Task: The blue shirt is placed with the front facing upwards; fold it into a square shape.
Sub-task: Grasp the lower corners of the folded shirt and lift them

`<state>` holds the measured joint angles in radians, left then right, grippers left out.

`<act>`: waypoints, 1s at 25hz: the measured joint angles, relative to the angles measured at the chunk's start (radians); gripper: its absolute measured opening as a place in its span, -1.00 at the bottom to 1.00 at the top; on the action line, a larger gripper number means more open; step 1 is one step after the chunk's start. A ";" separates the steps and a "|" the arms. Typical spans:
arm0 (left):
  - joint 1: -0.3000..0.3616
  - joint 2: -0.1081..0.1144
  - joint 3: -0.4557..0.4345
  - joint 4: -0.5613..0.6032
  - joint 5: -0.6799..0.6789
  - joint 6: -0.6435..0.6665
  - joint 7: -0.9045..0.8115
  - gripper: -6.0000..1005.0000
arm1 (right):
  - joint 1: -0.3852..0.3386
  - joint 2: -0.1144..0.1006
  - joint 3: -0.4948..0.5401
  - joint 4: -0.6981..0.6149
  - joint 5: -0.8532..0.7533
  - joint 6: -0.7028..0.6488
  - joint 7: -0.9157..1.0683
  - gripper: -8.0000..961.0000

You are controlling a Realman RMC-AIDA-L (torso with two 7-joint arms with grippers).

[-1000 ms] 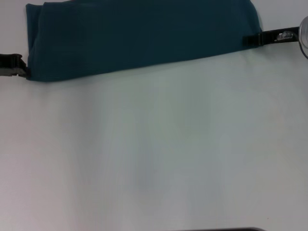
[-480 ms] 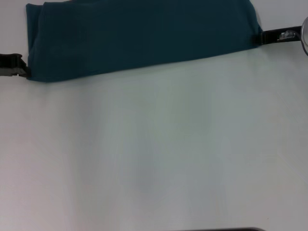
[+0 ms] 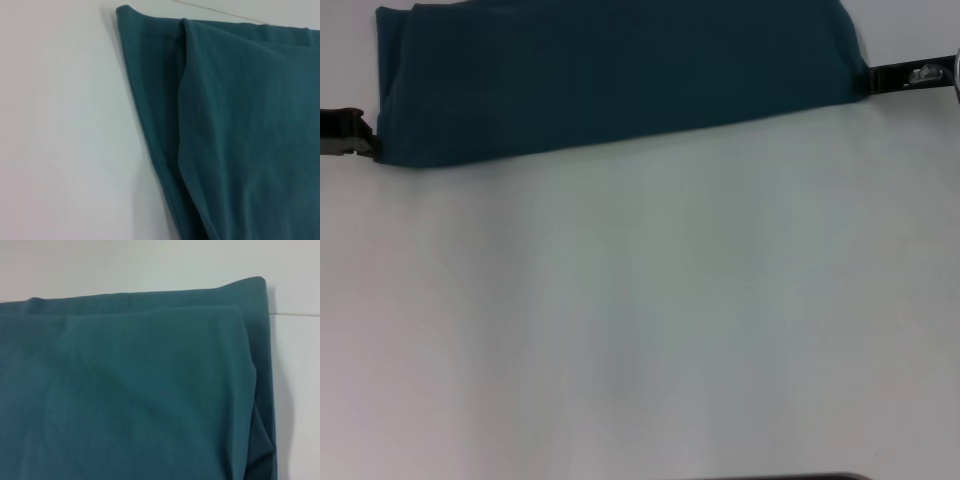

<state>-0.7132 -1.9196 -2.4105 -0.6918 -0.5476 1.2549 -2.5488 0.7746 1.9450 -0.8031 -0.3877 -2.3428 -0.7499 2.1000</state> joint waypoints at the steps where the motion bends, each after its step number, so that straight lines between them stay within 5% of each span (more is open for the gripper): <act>1: 0.000 0.000 -0.001 0.000 0.000 0.001 0.002 -0.98 | -0.003 -0.001 0.000 -0.006 0.001 -0.009 0.000 -0.92; 25: 0.050 0.012 -0.030 -0.053 0.000 0.163 0.089 -0.98 | -0.121 0.011 0.061 -0.186 0.032 -0.335 -0.009 -0.94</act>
<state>-0.6636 -1.9078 -2.4407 -0.7448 -0.5476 1.4182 -2.4601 0.6535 1.9557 -0.7422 -0.5742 -2.3106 -1.0852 2.0910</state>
